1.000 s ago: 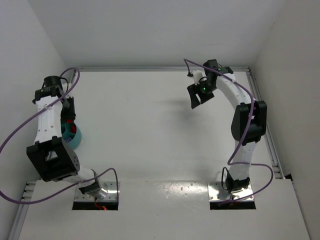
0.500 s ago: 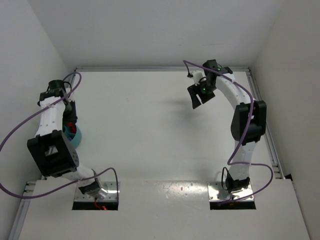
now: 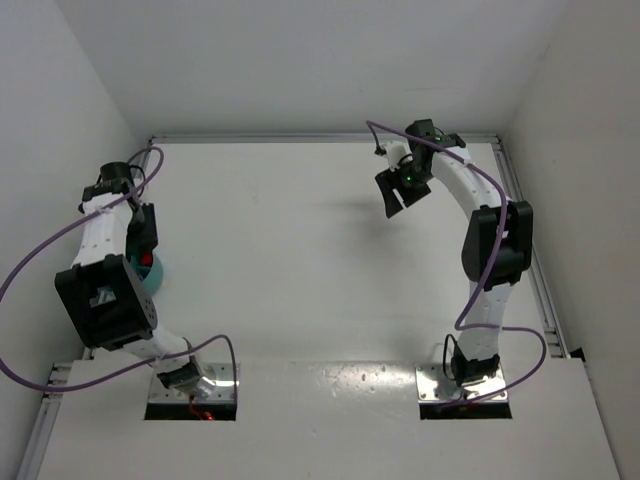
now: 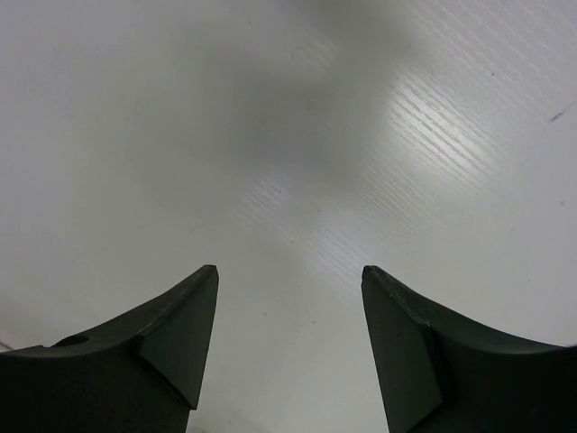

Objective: Sort the legos into containers by color

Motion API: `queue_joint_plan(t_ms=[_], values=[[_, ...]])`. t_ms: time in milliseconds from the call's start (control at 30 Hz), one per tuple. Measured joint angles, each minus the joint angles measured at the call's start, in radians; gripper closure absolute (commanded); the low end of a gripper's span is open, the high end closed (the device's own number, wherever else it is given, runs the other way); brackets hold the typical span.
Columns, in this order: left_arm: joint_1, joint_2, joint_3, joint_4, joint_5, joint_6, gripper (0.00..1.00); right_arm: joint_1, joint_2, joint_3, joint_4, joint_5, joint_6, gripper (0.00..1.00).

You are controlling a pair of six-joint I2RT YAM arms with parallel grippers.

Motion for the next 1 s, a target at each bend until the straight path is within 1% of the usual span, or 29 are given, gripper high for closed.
queue_joint_plan(t_ms=[33,233,333,367,433,500,600,667,767,867,1000], values=[[0.0,0.0,-0.005,-0.001,-0.003,-0.005,0.47,0.0,0.0,0.0,0.0,0.0,0.0,0.34],[0.0,-0.002,-0.009,0.006,0.01,-0.008,0.47,-0.002,0.0,-0.002,0.007,0.005,0.0,0.34],[0.0,-0.03,-0.006,0.013,0.09,0.006,0.47,-0.006,0.0,-0.019,0.025,0.03,0.0,0.39],[-0.002,-0.045,0.001,0.013,0.126,0.014,0.47,-0.01,0.0,-0.028,0.033,0.038,0.0,0.39],[-0.024,-0.08,0.04,0.011,0.191,0.032,0.47,-0.027,0.0,-0.043,0.037,0.061,0.0,0.41],[-0.074,-0.104,0.093,0.024,0.243,0.05,0.47,-0.062,0.0,-0.061,0.044,0.087,-0.003,0.42],[-0.192,-0.126,0.156,0.064,0.309,0.075,0.47,-0.146,-0.002,-0.102,0.054,0.132,-0.031,0.43],[-0.267,-0.126,0.173,0.08,0.342,0.09,0.47,-0.226,-0.011,-0.15,0.056,0.167,-0.064,0.46],[-0.358,-0.108,0.174,0.086,0.372,0.102,0.47,-0.303,-0.04,-0.215,0.057,0.199,-0.103,0.48],[-0.418,-0.068,0.179,0.085,0.393,0.106,0.47,-0.363,-0.082,-0.271,0.04,0.228,-0.145,0.53],[-0.463,-0.016,0.203,0.088,0.4,0.106,0.47,-0.377,-0.11,-0.292,0.025,0.237,-0.209,0.54]])
